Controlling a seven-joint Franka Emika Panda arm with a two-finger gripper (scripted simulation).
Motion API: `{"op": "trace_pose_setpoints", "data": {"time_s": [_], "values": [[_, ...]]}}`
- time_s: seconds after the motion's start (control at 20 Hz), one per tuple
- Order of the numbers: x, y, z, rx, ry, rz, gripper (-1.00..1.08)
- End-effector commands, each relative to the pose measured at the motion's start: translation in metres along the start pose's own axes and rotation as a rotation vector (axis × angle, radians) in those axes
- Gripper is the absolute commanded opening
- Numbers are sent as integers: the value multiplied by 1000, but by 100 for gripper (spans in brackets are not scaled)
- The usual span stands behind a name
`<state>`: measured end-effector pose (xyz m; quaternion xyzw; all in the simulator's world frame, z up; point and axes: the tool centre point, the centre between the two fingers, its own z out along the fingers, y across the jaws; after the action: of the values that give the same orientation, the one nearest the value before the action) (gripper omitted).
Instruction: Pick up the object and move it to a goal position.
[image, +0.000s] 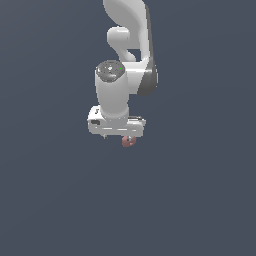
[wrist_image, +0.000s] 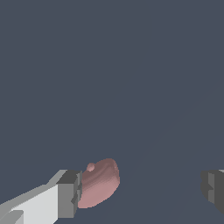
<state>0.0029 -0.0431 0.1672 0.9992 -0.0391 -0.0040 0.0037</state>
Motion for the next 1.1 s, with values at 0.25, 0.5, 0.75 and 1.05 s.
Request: {"op": "trace_pose_setpoints", "data": {"time_s": [0.25, 0.5, 0.75, 1.05], "values": [[-1, -1, 1, 0, 0, 19, 100], [-4, -4, 5, 1, 0, 70, 100], [-9, -9, 11, 3, 0, 152, 100], [-18, -16, 21, 6, 0, 291, 100]]}}
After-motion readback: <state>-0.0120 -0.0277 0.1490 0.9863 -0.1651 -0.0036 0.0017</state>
